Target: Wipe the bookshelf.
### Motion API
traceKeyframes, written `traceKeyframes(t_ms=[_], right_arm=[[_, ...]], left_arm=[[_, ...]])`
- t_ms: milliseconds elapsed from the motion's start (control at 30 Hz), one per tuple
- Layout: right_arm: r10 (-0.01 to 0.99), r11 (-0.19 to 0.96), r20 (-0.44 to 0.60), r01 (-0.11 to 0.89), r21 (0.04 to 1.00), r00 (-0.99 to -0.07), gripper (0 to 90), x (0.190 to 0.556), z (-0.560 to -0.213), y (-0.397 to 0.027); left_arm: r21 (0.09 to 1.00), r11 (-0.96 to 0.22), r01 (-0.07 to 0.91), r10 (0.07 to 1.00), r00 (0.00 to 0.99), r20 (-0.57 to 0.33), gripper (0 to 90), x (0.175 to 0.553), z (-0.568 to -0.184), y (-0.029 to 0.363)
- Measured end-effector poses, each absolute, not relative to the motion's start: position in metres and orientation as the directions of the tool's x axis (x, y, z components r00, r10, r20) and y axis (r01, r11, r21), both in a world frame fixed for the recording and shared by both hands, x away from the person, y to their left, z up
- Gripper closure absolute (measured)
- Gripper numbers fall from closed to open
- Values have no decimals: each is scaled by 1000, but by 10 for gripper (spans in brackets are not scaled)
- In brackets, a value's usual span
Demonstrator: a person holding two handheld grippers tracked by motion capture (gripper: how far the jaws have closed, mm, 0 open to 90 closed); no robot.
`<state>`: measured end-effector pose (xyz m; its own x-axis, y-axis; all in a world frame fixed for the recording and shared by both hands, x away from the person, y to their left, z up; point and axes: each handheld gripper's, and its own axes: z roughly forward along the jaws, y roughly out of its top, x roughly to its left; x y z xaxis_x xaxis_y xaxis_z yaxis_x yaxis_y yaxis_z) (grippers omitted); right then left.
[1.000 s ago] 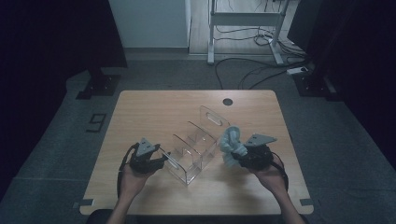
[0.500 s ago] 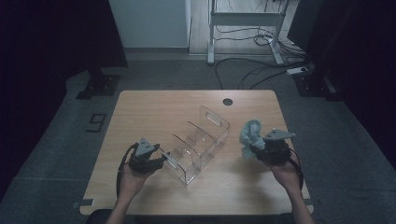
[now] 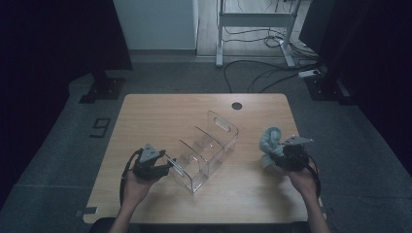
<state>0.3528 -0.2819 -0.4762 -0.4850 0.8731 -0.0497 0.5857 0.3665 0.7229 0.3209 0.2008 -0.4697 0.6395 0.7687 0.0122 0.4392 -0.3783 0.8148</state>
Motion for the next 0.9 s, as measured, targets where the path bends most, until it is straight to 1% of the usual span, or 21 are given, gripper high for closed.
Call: traceKeyframes(t_ms=[100,267,467,567,633,667,800,900], right_arm=[[871,370,-42,597,712,-490,523,355,-484,-282],[858,410,-60,608,680,-511,510,359,-496,-279],[839,458,-64,638,619,-540,483,363,-511,-274],[835,465,-40,664,585,-548,454,366,-519,-274],[837,457,-25,674,580,-546,436,367,-521,-275],[840,449,-16,678,583,-542,418,367,-521,-276],[841,439,-7,676,592,-541,295,367,-520,-277],[847,427,-11,669,609,-531,242,366,-515,-278]], left_arm=[[815,-379,439,768,640,12,450,321,-470,201],[814,-380,439,767,642,12,450,320,-470,201],[814,-380,440,767,641,11,450,320,-470,201],[814,-379,440,767,641,10,450,320,-470,201],[814,-379,440,767,641,10,450,320,-470,201],[814,-379,440,767,641,10,450,320,-470,201],[814,-379,440,767,642,10,450,320,-470,201],[814,-379,440,767,642,10,450,320,-470,202]])
